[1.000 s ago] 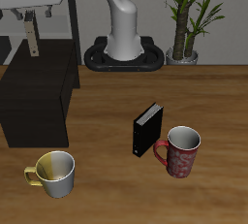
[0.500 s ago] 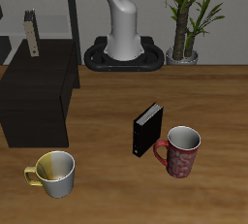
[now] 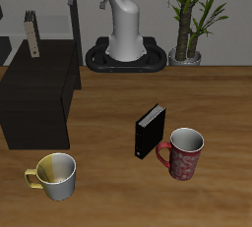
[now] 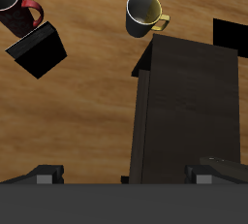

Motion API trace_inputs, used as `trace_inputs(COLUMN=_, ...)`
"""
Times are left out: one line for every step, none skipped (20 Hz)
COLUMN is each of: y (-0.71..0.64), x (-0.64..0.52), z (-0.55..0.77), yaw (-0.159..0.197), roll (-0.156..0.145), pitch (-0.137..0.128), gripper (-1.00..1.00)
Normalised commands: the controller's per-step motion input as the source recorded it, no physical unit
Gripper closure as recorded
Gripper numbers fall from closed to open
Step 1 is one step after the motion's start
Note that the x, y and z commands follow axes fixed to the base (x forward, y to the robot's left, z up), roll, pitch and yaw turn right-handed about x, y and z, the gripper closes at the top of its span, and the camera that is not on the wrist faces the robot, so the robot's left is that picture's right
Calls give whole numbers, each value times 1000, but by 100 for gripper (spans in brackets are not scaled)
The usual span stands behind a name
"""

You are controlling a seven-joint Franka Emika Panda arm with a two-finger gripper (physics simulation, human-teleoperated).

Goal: Yellow book upright top shelf and black book top region shelf and red mug top shelf

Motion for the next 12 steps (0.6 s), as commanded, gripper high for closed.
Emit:
trace_inputs(y=895, x=676, z=-343, yaw=-96, roll=115, pitch=115, gripper=-100)
trace_inputs(y=-313, x=-56, z=-10, yaw=0, roll=0, pitch=0, gripper=-100)
trace_inputs(y=1400, x=1063, z=-418, yaw=97, roll=36, pitch=92, gripper=-100)
trace_inputs(y=820, x=742, z=-223, yaw=-60, roll=121, pitch=-32, gripper=-100)
trace_inputs(y=536, x=654, z=-249, yaw=-92, roll=-50, pitch=113, gripper=-100)
trace_inputs(y=364, x=409, z=-157, yaw=-12, roll=-14, pitch=-23, gripper=-100)
trace_inputs(y=-315, x=-101, z=-13, yaw=0, roll=0, pitch=0, gripper=-100)
trace_inputs(y=1193, x=1286, z=-377, yaw=-143, roll=68, pitch=46, gripper=-100)
trace_inputs(y=538, x=699, z=-301, yaw=-236, roll=-55, pitch=15, gripper=-100)
trace_inputs(y=-214, x=-90, z=-10, yaw=0, roll=0, pitch=0, gripper=-100)
trace_inputs(y=629, x=392, z=-228, yaw=83, roll=163, pitch=-3, gripper=-100)
trace_inputs(y=240, x=349, z=-255, yaw=-14, roll=37, pitch=25, gripper=-100)
